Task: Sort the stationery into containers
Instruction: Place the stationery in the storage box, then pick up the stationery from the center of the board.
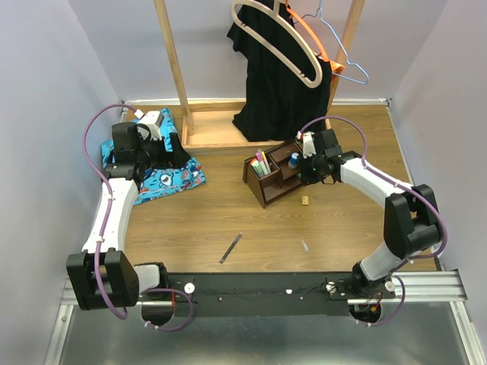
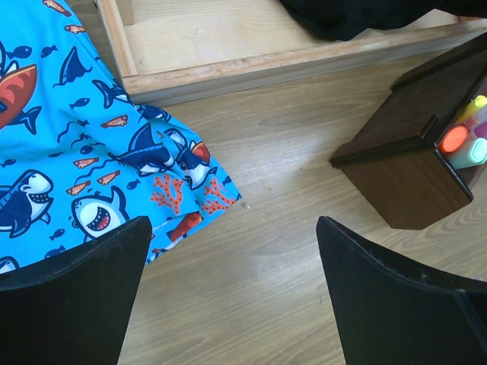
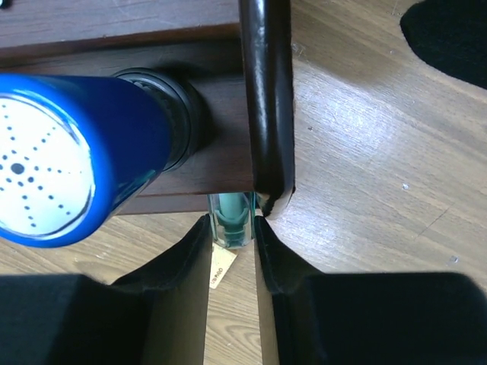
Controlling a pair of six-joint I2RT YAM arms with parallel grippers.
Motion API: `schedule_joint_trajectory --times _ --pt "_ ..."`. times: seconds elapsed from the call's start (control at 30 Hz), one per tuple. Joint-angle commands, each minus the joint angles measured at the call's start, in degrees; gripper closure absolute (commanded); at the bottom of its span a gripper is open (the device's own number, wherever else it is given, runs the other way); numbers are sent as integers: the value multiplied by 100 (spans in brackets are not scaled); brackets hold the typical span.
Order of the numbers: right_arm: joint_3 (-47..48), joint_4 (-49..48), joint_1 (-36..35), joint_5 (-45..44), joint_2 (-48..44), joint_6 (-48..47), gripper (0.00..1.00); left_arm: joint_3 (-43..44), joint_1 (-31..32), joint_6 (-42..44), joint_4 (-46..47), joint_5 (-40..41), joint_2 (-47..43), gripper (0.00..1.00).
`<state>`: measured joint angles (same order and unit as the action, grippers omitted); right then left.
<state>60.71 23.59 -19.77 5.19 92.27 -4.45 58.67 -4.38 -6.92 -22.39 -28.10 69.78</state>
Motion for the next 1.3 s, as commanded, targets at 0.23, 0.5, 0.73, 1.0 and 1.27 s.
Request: schedule_joint_trajectory --times 0.23,0.5,0.73,1.0,1.27 --pt "-94 136 35 -159 -464 49 38 -5 16 33 59 41 -43 1" --pt "-814 576 43 -360 -1202 1006 46 -23 8 6 42 15 -87 1" --pt "-832 497 70 -458 -931 1702 50 -40 8 -3 24 6 -96 1" --pt "-982 506 70 -273 -526 1930 50 -163 8 85 -55 103 -245 1" --pt "-955 515 52 -115 -245 1974 41 -365 -10 112 -20 103 -377 1"
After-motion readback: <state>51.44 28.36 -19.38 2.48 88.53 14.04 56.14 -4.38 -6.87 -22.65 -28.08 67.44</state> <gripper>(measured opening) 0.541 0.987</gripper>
